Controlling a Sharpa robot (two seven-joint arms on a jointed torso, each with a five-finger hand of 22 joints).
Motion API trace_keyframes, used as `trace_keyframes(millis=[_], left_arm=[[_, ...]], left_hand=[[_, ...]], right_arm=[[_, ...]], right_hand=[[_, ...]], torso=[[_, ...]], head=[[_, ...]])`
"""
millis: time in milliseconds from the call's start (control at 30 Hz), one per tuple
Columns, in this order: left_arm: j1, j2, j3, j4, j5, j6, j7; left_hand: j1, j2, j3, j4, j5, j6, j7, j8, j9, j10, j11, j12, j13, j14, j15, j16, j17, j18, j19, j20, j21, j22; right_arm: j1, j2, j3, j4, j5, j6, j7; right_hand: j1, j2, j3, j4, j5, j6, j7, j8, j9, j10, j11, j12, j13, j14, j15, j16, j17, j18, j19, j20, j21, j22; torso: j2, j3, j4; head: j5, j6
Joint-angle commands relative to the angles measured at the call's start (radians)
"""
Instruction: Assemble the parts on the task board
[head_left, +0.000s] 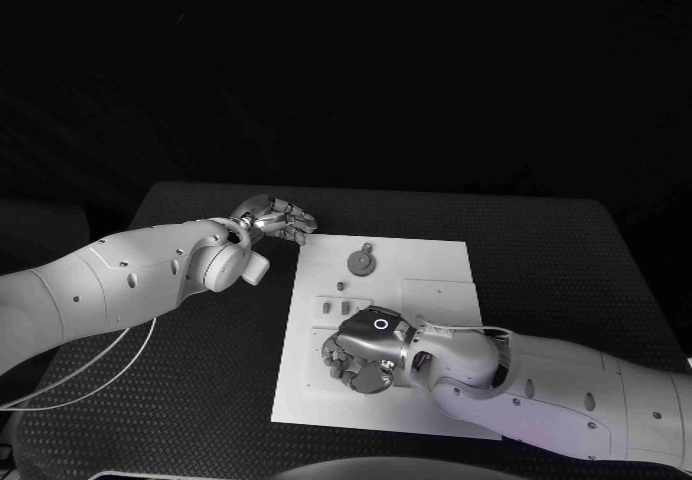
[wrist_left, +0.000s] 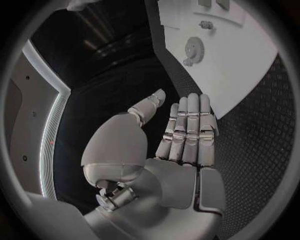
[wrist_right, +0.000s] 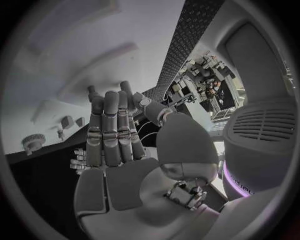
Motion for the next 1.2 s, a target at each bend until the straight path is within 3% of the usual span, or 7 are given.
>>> trace_keyframes(millis=[33,433,733,1200], left_arm=[[0.001,0.001,0.001,0.003,0.006,0.015,0.01],[0.001,0.001,0.001,0.003,0.006,0.015,0.01],[0.001,0.001,0.001,0.003,0.006,0.017,0.008],[0.001,0.002,0.001,0.002,0.006,0.018,0.008]], left_hand=[[-0.005,0.003,-0.005,0.0,-0.001,-0.001,-0.003,0.004,-0.001,0.001,0.002,-0.004,0.001,0.005,0.004,-0.006,0.001,0.002,0.005,0.0,-0.002,-0.001],[-0.005,0.003,-0.005,0.0,-0.001,-0.001,-0.003,0.004,-0.002,0.001,0.002,-0.004,0.001,0.006,0.004,-0.007,0.003,0.002,0.005,0.0,-0.002,-0.002],[-0.005,0.003,-0.005,0.0,-0.001,-0.001,-0.003,0.004,-0.002,0.001,0.002,-0.005,0.001,0.006,0.004,-0.008,0.004,0.002,0.004,0.0,-0.002,-0.002],[-0.005,0.003,-0.005,0.0,-0.001,0.0,-0.003,0.004,-0.002,0.001,0.002,-0.005,0.002,0.006,0.004,-0.01,0.006,0.002,0.004,0.0,-0.002,-0.003]], right_arm=[[-0.003,-0.001,-0.001,-0.001,-0.033,-0.023,-0.018],[-0.003,0.0,-0.001,-0.004,-0.042,-0.012,-0.03],[-0.003,0.003,-0.002,-0.011,-0.036,0.057,-0.016],[-0.003,0.024,-0.019,-0.033,-0.015,0.065,-0.024]], right_hand=[[0.0,0.009,0.0,-0.009,0.005,0.022,-0.014,0.006,0.032,0.003,0.0,-0.006,0.002,-0.001,-0.004,0.006,0.001,-0.001,-0.001,0.0,0.007,0.025],[0.0,0.008,0.0,-0.011,0.005,0.023,-0.014,0.006,0.033,0.004,-0.001,-0.006,0.004,0.0,-0.005,0.008,0.002,-0.001,-0.001,-0.001,0.01,0.025],[-0.002,0.008,0.0,-0.011,0.005,0.023,-0.014,0.006,0.033,0.003,-0.001,-0.006,0.005,0.0,-0.005,0.008,0.002,-0.001,-0.001,-0.001,0.011,0.025],[-0.008,0.005,0.0,-0.011,0.005,0.019,-0.012,0.001,0.033,-0.002,0.002,-0.011,0.009,-0.006,-0.002,0.008,0.003,-0.001,-0.008,0.001,0.013,0.024]], torso=[[0.0,-0.0001,0.0003],[0.0,-0.0002,-0.0003],[-0.001,-0.0003,-0.0003],[0.0,0.0002,-0.0008]], head=[[-0.001,0.0],[0.0,0.0],[0.0,-0.002],[-0.002,-0.006]])
